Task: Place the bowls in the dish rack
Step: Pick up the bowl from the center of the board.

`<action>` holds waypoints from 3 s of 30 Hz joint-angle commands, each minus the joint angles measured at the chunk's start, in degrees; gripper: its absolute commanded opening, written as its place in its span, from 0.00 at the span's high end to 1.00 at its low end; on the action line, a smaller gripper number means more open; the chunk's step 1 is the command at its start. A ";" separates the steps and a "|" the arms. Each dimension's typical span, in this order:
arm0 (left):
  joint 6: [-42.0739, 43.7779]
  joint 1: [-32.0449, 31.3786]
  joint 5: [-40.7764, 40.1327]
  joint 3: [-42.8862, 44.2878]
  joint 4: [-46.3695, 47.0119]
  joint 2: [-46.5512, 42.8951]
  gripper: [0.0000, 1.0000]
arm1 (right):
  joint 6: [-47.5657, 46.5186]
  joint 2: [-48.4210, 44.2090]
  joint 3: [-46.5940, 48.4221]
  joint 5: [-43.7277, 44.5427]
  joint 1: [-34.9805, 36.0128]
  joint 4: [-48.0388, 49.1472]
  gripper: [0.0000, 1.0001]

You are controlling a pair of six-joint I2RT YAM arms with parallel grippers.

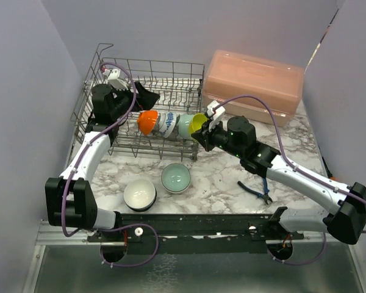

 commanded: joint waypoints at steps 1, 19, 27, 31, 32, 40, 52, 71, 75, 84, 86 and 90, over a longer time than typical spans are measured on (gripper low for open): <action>-10.92 -0.55 9.43 1.20 6.60 2.09 0.01 | -9.49 -1.22 -2.02 9.15 -0.08 6.90 1.00; -20.90 -12.97 28.94 6.39 7.60 13.05 0.01 | -21.39 -1.46 1.44 6.50 -0.02 2.11 1.00; -23.36 -17.90 31.66 6.46 7.55 15.47 0.01 | -20.86 -2.80 1.30 0.44 -0.02 1.01 0.99; -22.45 -18.56 31.44 6.66 5.58 16.05 0.01 | -21.53 -2.93 1.77 -0.12 -0.02 0.65 1.00; -20.83 -18.66 31.26 7.38 2.86 16.50 0.01 | -21.73 -2.86 2.01 -0.22 -0.01 -0.91 0.99; -7.91 -18.82 25.16 16.01 -23.43 21.05 0.03 | -23.69 -2.71 1.83 0.62 -0.05 -2.34 0.99; -5.91 -20.45 29.69 17.12 -25.18 22.10 0.16 | -23.85 0.68 4.57 2.16 -0.01 -4.87 0.99; -4.37 -21.03 37.61 17.61 -24.04 22.29 0.53 | -21.99 2.31 4.68 8.45 -0.05 -3.25 0.99; -4.20 -20.51 37.70 17.97 -23.78 22.53 0.68 | -20.79 2.25 4.09 8.64 0.00 -2.53 0.95; -3.68 -16.60 32.09 18.44 -23.21 21.20 0.75 | -15.33 1.59 3.32 5.44 0.01 -0.72 0.41; -3.48 -15.77 30.56 18.33 -23.14 20.91 0.76 | -13.49 0.79 2.66 5.14 -0.09 0.01 0.30; -3.28 -14.27 27.06 18.14 -23.05 20.24 0.77 | -8.27 -1.09 1.12 8.14 -0.03 3.35 0.14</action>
